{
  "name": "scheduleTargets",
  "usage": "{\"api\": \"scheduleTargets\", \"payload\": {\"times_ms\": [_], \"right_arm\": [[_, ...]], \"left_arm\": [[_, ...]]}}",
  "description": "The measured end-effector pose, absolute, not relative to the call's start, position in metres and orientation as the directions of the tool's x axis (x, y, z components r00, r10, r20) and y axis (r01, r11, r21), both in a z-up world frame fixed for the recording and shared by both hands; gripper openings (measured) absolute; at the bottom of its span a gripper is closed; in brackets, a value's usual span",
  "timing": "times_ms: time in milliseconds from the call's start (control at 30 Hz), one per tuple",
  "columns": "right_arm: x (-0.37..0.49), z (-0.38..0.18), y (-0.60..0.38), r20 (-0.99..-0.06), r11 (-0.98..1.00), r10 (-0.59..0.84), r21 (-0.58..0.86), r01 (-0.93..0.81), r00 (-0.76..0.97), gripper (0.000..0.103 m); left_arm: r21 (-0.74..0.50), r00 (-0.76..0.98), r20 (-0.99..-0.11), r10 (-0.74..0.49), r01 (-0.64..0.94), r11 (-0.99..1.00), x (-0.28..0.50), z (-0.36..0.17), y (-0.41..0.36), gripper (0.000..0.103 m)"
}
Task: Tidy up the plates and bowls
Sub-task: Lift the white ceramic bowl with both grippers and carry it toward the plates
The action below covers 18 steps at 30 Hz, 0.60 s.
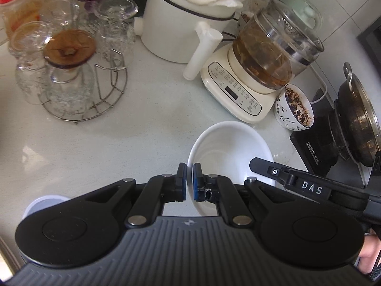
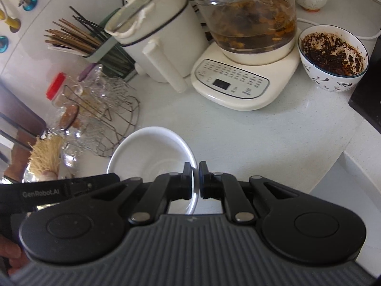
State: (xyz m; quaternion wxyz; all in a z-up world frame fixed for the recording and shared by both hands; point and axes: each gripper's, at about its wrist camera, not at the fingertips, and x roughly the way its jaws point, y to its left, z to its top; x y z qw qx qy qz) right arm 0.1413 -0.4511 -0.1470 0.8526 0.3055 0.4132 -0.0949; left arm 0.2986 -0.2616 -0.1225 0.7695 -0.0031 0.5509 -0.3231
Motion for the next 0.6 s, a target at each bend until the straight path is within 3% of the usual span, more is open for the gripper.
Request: {"api": "scheduleTargets", "payload": {"times_ms": [600], "right_arm": [[0.157,-0.114,-0.380,-0.708,0.830,0.160,0.473,0.294,0.688,0.009]], "left_arm": [[-0.349,0.297,-0.813,-0.501,0.440,0.828,0.287,-0.087,-0.166,0.006]]}}
